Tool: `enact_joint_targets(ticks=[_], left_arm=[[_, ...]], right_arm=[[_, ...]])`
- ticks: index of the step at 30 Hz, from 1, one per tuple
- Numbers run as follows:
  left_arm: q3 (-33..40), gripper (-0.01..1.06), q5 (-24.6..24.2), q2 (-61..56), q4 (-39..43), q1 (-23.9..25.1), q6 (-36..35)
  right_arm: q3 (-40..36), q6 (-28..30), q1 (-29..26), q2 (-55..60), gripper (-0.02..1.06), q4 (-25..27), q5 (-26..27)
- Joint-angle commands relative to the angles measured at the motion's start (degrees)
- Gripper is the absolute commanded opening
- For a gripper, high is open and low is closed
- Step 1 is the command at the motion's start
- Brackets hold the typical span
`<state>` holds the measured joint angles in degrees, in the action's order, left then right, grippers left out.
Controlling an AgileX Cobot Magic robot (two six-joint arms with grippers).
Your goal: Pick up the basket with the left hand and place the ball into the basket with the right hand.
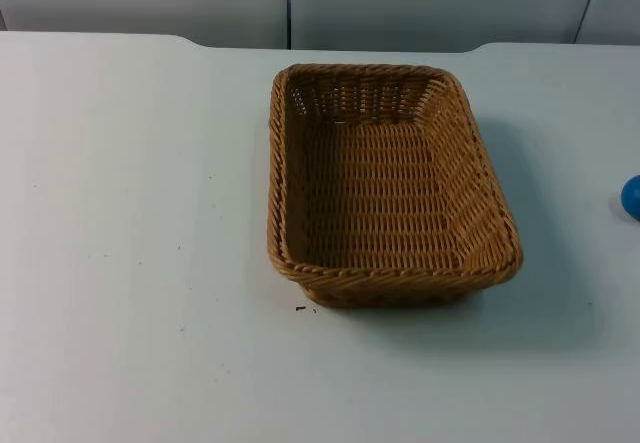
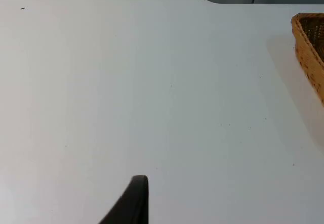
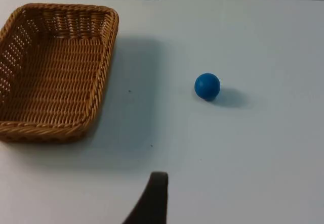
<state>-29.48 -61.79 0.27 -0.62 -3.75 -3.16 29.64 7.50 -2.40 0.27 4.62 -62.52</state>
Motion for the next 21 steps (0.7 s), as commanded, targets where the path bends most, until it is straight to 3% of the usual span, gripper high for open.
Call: enact_joint_targets(ticks=[1, 9, 21], left_arm=[[0.03, 1.05, 0.38, -0.27, -0.47, 0.19, -0.29], [-3.83, 1.05, 0.92, 0.24, -3.92, 0.19, -0.39], [-12.42, 1.05, 4.05, 14.33, -5.45, 0.19, -0.26]], right_arm=[[0.29, -0.14, -0.48, -0.27, 0.85, 0.05, 1.29], [1.96, -0.14, -0.48, -0.27, 0.85, 0.05, 4.02], [1.96, -0.14, -0.48, 9.91, 0.85, 2.76, 6.71]])
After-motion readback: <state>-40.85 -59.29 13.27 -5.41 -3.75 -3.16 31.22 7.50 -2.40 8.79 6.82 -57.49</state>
